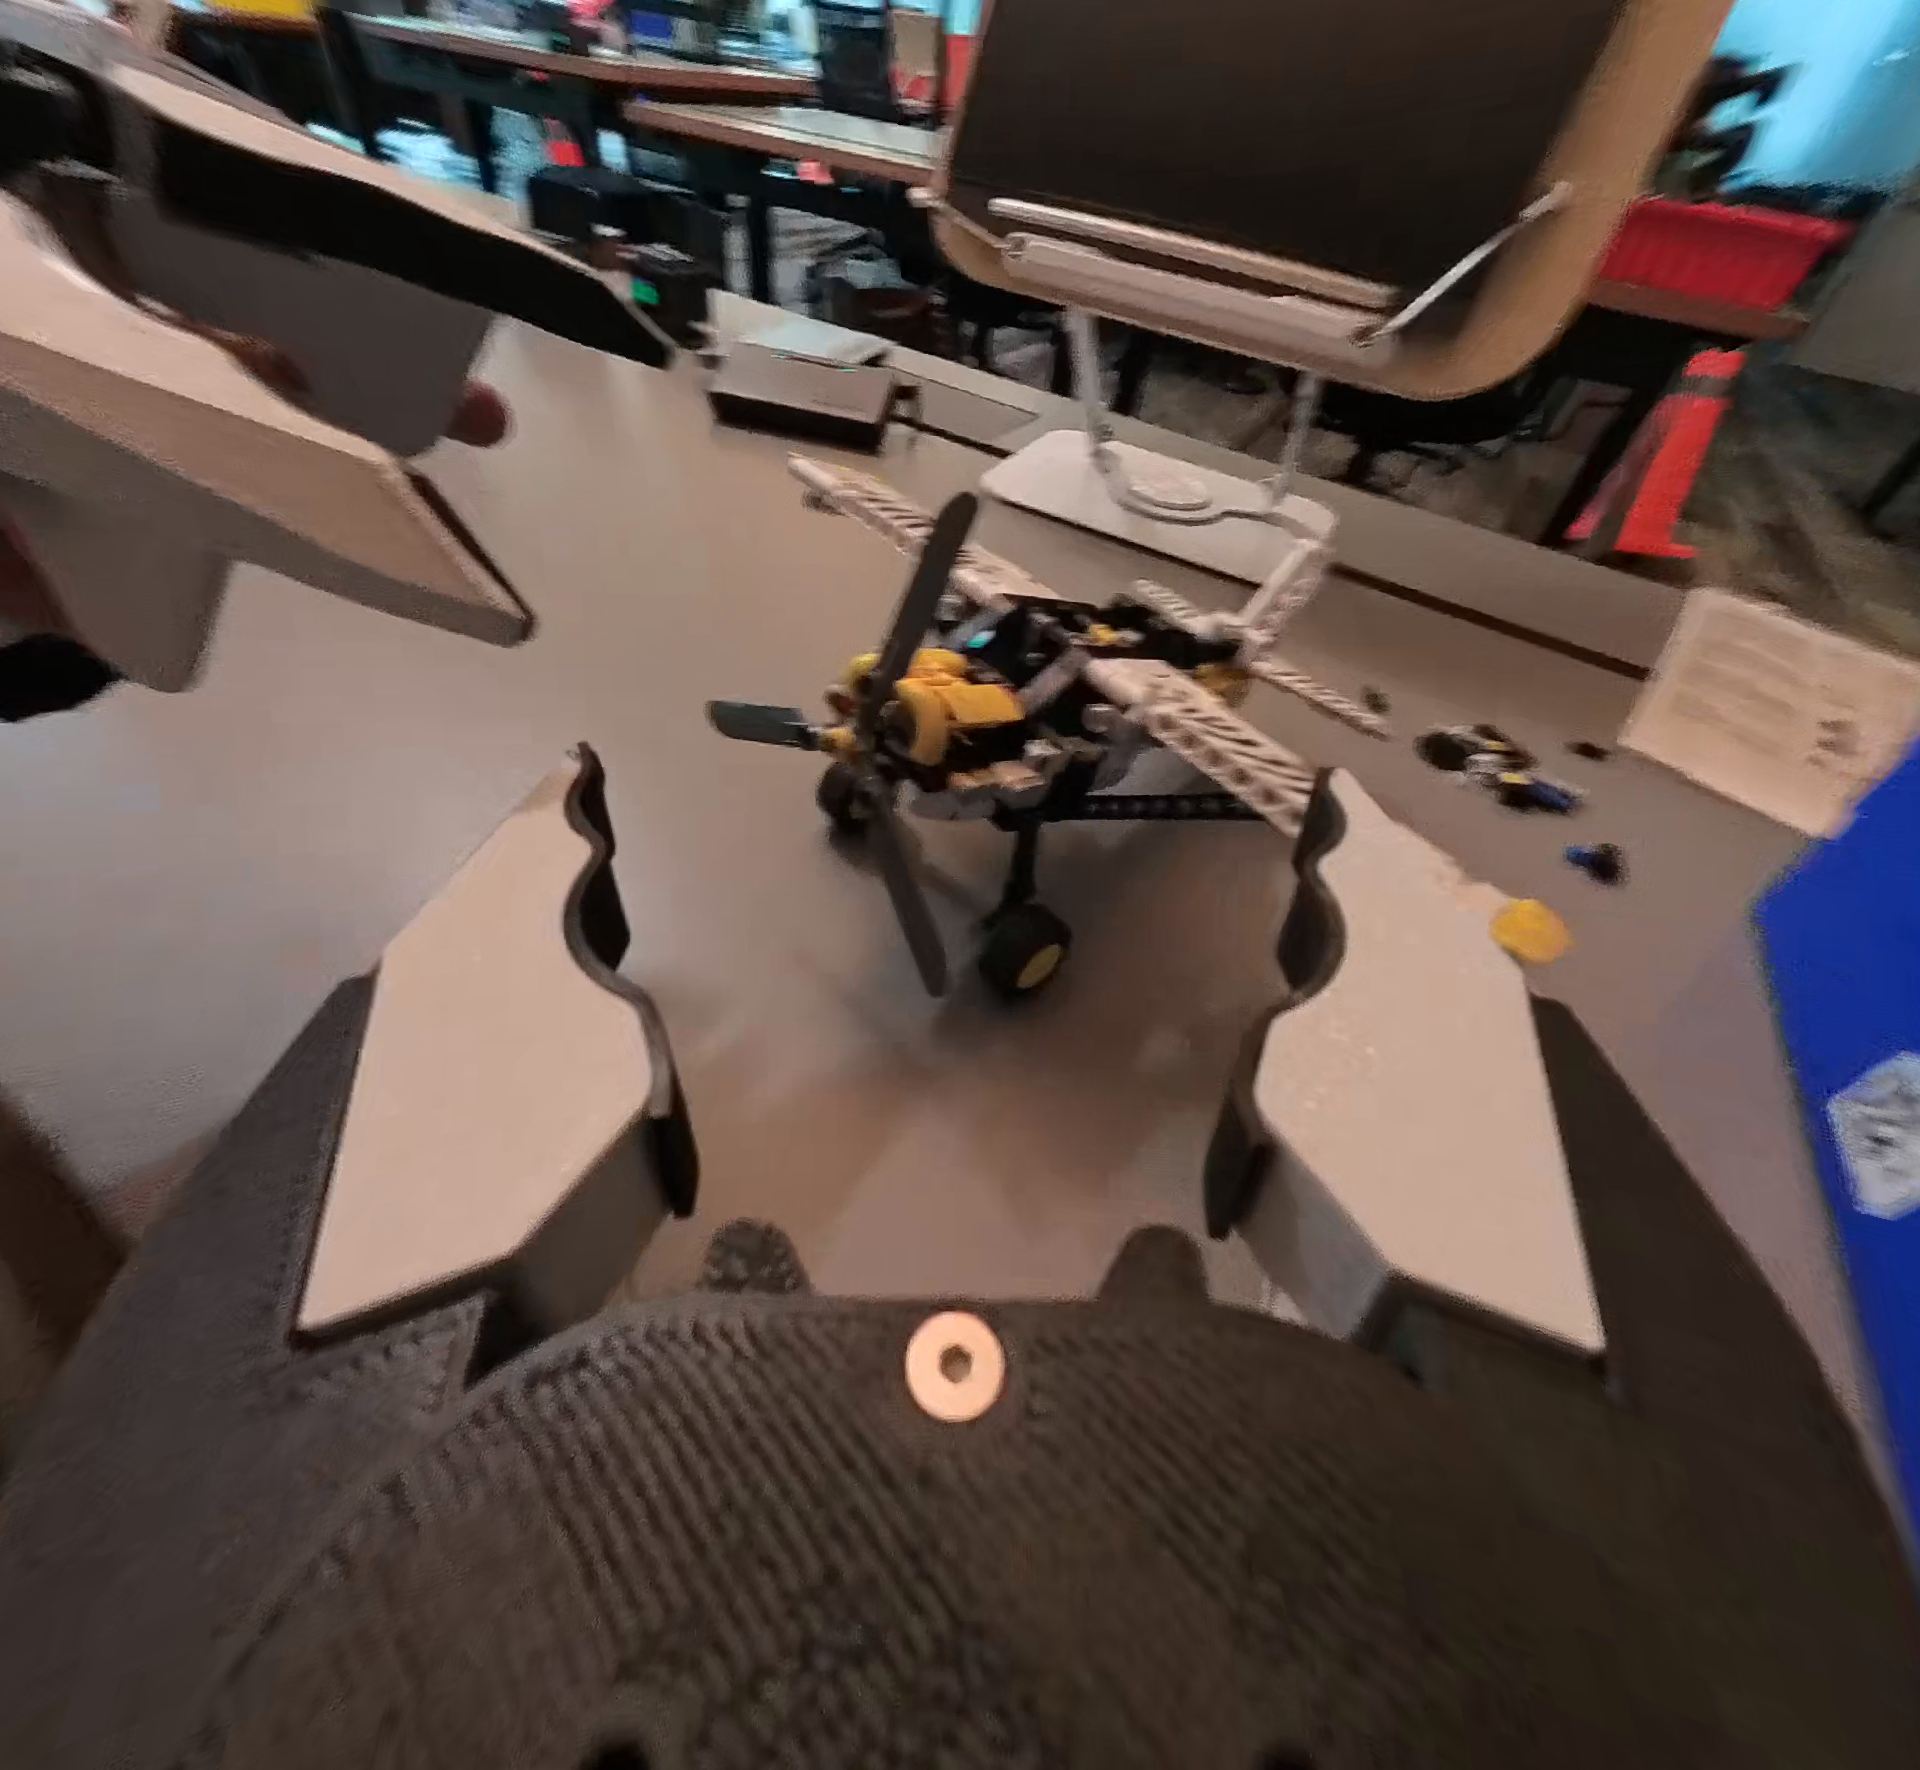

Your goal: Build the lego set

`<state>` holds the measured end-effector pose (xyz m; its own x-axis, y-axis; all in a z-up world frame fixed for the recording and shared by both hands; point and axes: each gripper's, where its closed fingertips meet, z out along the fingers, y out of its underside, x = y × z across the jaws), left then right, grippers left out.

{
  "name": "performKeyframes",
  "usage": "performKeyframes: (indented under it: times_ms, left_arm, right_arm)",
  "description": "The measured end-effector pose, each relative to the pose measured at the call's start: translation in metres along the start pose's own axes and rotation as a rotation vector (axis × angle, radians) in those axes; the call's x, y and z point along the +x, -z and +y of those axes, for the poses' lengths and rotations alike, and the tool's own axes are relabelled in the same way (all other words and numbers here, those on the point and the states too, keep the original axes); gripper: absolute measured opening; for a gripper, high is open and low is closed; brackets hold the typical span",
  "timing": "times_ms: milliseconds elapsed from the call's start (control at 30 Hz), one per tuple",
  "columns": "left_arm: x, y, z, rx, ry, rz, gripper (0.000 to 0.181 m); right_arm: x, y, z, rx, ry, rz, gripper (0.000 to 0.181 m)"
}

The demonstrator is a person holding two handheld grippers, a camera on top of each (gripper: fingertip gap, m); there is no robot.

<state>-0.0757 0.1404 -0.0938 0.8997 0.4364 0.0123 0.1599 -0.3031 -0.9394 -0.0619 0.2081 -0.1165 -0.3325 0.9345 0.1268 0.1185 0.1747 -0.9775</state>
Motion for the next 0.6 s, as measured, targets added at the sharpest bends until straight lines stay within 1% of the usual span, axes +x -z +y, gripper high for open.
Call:
performKeyframes:
  times_ms: [100, 167, 233, 300, 433, 533, 600]
  left_arm:
    - [-0.017, 0.001, -0.006, 0.018, -0.015, -0.054, 0.127]
    - [-0.030, 0.005, -0.013, 0.041, -0.007, -0.088, 0.127]
    - [-0.037, 0.007, -0.018, 0.063, 0.020, -0.097, 0.126]
    - [-0.039, 0.005, -0.018, 0.067, 0.036, -0.098, 0.126]
    - [-0.046, -0.003, -0.005, 0.039, 0.043, -0.139, 0.126]
    - [-0.046, -0.003, 0.005, 0.044, 0.106, -0.132, 0.125]
    - [-0.045, -0.002, 0.011, 0.044, 0.123, -0.132, 0.121]
  right_arm:
    - [0.032, 0.014, -0.001, 0.039, 0.018, 0.154, 0.127]
    - [0.049, 0.027, -0.001, 0.071, -0.034, 0.195, 0.125]
    - [0.055, 0.034, -0.002, 0.101, -0.090, 0.180, 0.124]
    - [0.052, 0.035, -0.002, 0.117, -0.100, 0.152, 0.124]
    - [0.050, 0.031, 0.007, 0.093, -0.064, 0.152, 0.124]
    - [0.059, 0.036, 0.009, 0.120, -0.127, 0.158, 0.122]
    - [0.069, 0.041, 0.010, 0.154, -0.172, 0.171, 0.119]
